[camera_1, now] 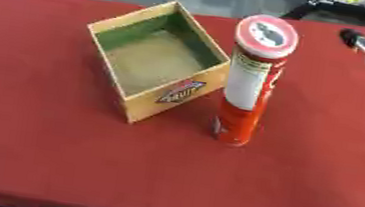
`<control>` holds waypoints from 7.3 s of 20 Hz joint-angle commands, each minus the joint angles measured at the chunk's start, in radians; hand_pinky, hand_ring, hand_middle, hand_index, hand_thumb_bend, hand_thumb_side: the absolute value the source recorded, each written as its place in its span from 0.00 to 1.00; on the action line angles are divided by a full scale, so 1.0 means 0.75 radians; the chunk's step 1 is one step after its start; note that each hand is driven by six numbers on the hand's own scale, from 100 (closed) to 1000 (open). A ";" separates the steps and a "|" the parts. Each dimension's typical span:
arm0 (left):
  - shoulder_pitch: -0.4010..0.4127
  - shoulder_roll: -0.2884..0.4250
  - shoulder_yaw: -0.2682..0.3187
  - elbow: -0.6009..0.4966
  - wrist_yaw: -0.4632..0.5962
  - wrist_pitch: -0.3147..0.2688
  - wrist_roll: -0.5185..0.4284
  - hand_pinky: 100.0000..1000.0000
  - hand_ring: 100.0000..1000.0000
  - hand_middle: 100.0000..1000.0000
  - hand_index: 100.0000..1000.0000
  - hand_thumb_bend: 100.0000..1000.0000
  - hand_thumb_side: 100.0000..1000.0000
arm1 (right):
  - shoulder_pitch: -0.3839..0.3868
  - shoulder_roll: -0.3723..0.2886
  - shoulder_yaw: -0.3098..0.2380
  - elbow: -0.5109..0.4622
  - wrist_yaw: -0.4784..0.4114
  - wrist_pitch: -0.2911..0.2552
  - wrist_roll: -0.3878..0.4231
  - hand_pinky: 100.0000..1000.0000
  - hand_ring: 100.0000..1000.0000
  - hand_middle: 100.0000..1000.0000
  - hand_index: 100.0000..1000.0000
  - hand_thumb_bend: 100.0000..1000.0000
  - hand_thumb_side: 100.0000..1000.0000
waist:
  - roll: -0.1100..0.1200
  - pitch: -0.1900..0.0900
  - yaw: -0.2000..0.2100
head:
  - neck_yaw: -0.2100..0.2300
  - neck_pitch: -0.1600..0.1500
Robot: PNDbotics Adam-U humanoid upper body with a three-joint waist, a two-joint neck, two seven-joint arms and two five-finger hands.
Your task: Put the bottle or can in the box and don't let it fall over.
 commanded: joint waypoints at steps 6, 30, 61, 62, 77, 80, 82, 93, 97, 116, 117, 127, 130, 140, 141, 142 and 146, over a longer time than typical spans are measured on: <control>-0.004 0.040 0.017 -0.014 -0.007 0.000 -0.002 0.68 0.81 0.74 0.76 0.40 0.72 | 0.055 -0.088 -0.010 -0.140 0.021 -0.021 0.073 0.74 0.68 0.79 0.78 0.77 0.11 | 0.000 -0.019 -0.006 | -0.001 -0.008; -0.004 0.041 0.017 -0.015 -0.006 0.000 -0.002 0.68 0.81 0.74 0.77 0.41 0.73 | 0.294 -0.116 0.002 -0.364 -0.021 -0.086 0.268 0.76 0.76 0.87 0.87 0.86 0.19 | 0.000 -0.018 -0.017 | 0.003 -0.020; -0.012 0.038 0.006 -0.015 -0.004 0.002 -0.015 0.68 0.81 0.74 0.76 0.40 0.73 | 0.248 -0.032 0.166 -0.379 -0.042 -0.090 0.446 0.75 0.78 0.89 0.88 0.88 0.20 | 0.003 -0.016 -0.003 | -0.026 -0.034; -0.012 0.038 0.006 -0.015 -0.004 0.002 -0.015 0.68 0.81 0.74 0.76 0.40 0.73 | 0.240 -0.025 0.173 -0.379 -0.042 -0.090 0.451 0.75 0.78 0.89 0.88 0.88 0.20 | 0.003 -0.016 -0.002 | -0.027 -0.034; -0.011 0.032 0.004 -0.013 -0.003 0.003 -0.019 0.68 0.81 0.74 0.76 0.40 0.73 | 0.169 0.060 0.220 -0.336 -0.022 -0.076 0.467 0.75 0.78 0.90 0.89 0.87 0.19 | 0.003 -0.012 0.002 | -0.031 -0.040; -0.009 0.029 0.004 -0.013 -0.003 0.004 -0.020 0.68 0.81 0.74 0.76 0.40 0.73 | 0.156 0.076 0.223 -0.320 -0.007 -0.071 0.460 0.75 0.78 0.90 0.89 0.88 0.20 | 0.004 -0.010 0.003 | -0.031 -0.043; -0.009 0.028 0.004 -0.012 -0.002 0.004 -0.020 0.68 0.81 0.74 0.76 0.40 0.73 | 0.149 0.084 0.226 -0.308 0.003 -0.066 0.456 0.75 0.78 0.90 0.89 0.88 0.20 | 0.005 -0.008 0.003 | -0.032 -0.043; -0.009 0.025 0.003 -0.012 -0.002 0.003 -0.023 0.68 0.81 0.74 0.76 0.40 0.73 | 0.108 0.121 0.245 -0.261 0.025 -0.063 0.443 0.75 0.79 0.90 0.89 0.88 0.20 | 0.008 0.000 0.006 | -0.035 -0.048; -0.010 0.023 0.002 -0.011 -0.001 0.004 -0.024 0.68 0.81 0.74 0.76 0.39 0.74 | 0.088 0.137 0.252 -0.257 0.021 -0.068 0.451 0.75 0.79 0.90 0.89 0.88 0.20 | 0.009 0.003 0.006 | -0.035 -0.050; -0.016 0.014 0.002 -0.013 0.002 0.004 -0.027 0.68 0.81 0.74 0.76 0.39 0.74 | -0.011 0.221 0.292 -0.198 0.035 -0.075 0.476 0.74 0.78 0.89 0.87 0.87 0.20 | 0.007 0.019 0.021 | -0.038 -0.057; -0.017 0.014 0.002 -0.013 0.002 0.004 -0.027 0.68 0.81 0.74 0.76 0.39 0.74 | -0.015 0.224 0.294 -0.194 0.035 -0.074 0.476 0.74 0.78 0.89 0.87 0.88 0.20 | 0.007 0.019 0.022 | -0.038 -0.058; -0.022 0.013 0.002 -0.015 0.003 0.004 -0.027 0.68 0.81 0.74 0.76 0.38 0.74 | -0.033 0.243 0.307 -0.163 0.029 -0.053 0.434 0.73 0.74 0.79 0.82 0.87 0.19 | 0.008 0.026 0.031 | -0.037 -0.064; -0.023 0.012 0.001 -0.015 0.003 0.004 -0.027 0.68 0.81 0.74 0.76 0.38 0.74 | -0.033 0.245 0.311 -0.166 0.021 -0.053 0.431 0.73 0.74 0.74 0.76 0.85 0.18 | 0.008 0.027 0.031 | -0.036 -0.065; -0.022 0.011 0.002 -0.015 0.003 0.004 -0.028 0.68 0.81 0.74 0.76 0.38 0.74 | -0.032 0.251 0.315 -0.170 -0.005 -0.053 0.446 0.73 0.70 0.58 0.62 0.68 0.02 | 0.008 0.027 0.029 | -0.033 -0.064; -0.021 0.011 0.002 -0.015 0.003 0.004 -0.027 0.68 0.81 0.74 0.76 0.38 0.74 | -0.031 0.252 0.315 -0.169 -0.008 -0.052 0.447 0.73 0.69 0.57 0.61 0.65 0.00 | 0.008 0.027 0.029 | -0.033 -0.064; -0.022 0.010 0.002 -0.015 0.003 0.005 -0.027 0.68 0.81 0.74 0.76 0.38 0.74 | -0.031 0.254 0.316 -0.168 -0.011 -0.052 0.448 0.73 0.69 0.56 0.60 0.65 0.00 | 0.007 0.027 0.029 | -0.033 -0.065; -0.021 0.010 0.002 -0.014 0.004 0.006 -0.027 0.68 0.81 0.74 0.76 0.37 0.74 | -0.033 0.260 0.315 -0.168 -0.026 -0.054 0.449 0.73 0.67 0.53 0.57 0.54 0.00 | 0.007 0.028 0.028 | -0.031 -0.064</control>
